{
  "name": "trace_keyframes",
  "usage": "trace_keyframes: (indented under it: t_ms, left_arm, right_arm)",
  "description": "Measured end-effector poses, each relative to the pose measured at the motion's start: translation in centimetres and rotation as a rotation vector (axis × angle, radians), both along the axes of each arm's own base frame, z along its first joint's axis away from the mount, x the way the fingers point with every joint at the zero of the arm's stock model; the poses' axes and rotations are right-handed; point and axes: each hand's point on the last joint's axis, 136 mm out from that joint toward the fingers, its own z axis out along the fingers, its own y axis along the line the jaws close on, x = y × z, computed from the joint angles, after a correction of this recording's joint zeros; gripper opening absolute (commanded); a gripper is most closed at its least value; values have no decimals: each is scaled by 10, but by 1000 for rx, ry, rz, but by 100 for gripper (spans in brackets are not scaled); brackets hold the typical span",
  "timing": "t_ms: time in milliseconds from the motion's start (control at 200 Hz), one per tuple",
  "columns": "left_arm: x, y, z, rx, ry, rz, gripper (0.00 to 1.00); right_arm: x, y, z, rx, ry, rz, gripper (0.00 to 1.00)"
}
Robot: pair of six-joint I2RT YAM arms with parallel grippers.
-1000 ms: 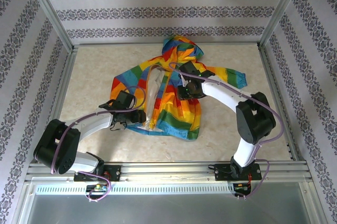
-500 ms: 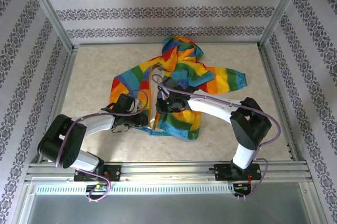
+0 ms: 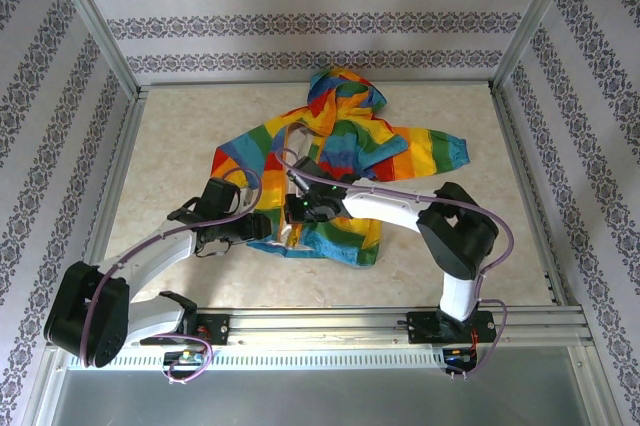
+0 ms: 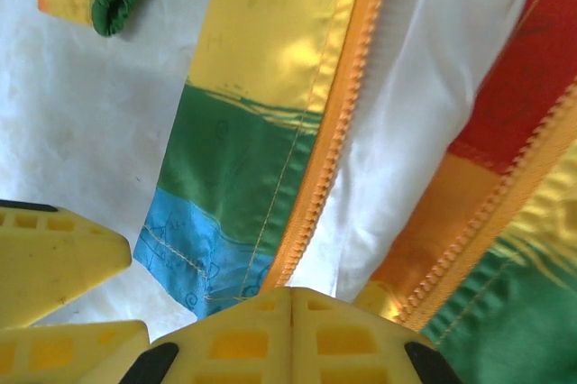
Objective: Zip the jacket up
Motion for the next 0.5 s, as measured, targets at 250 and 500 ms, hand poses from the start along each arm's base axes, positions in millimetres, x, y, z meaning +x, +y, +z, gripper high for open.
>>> trace_keyframes:
  t_ms: [250, 500]
  left_arm:
    - [-3, 11, -19, 45, 57, 30, 36]
    - [-6, 7, -37, 21, 99, 34, 23]
  right_arm:
    - [-10, 14, -4, 8, 18, 19, 13]
    - [-5, 21, -11, 13, 26, -1, 29]
